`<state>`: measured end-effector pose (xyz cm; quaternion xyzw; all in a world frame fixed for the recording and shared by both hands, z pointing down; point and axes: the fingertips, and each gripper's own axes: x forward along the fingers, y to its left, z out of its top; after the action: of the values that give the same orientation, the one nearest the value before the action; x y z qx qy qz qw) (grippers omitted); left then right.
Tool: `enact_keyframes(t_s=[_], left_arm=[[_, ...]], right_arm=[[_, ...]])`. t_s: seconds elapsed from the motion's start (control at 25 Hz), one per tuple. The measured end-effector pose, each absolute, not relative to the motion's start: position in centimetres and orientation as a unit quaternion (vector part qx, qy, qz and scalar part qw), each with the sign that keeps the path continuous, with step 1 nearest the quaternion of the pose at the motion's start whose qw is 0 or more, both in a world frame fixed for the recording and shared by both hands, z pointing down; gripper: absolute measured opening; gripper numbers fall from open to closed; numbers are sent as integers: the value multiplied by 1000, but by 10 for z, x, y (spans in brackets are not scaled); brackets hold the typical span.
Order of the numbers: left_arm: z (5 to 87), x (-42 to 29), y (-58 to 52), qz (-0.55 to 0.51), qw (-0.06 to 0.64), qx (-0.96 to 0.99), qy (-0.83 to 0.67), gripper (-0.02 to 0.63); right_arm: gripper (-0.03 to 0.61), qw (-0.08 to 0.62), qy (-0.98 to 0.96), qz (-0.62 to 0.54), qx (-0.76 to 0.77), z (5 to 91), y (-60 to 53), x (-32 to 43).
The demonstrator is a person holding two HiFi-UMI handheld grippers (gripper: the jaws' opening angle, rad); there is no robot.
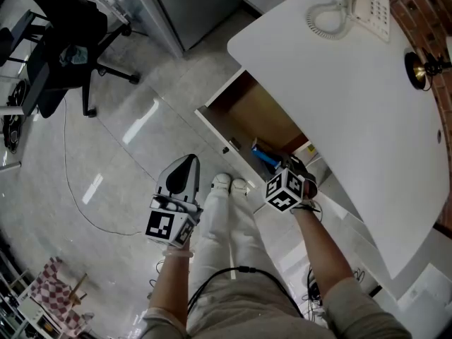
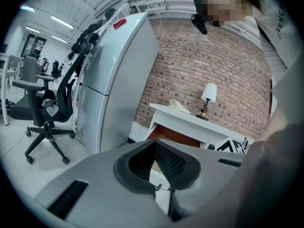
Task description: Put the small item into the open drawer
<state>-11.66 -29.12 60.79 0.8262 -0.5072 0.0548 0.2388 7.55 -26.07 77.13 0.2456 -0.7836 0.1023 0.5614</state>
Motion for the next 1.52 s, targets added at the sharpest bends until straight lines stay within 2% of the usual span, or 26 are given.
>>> enact_keyframes(t_s=[0.92, 1.44, 1.52], left_arm=[[577, -120, -299, 60, 213, 838, -498, 5], [525, -124, -313, 45, 175, 846, -502, 5], [518, -125, -314, 44, 170, 847, -502, 5]], right_arm=[[123, 515, -807, 107, 267, 716, -252, 66], [8, 416, -827, 150, 347, 641, -269, 61], [6, 406, -831, 145, 351, 631, -271, 60]])
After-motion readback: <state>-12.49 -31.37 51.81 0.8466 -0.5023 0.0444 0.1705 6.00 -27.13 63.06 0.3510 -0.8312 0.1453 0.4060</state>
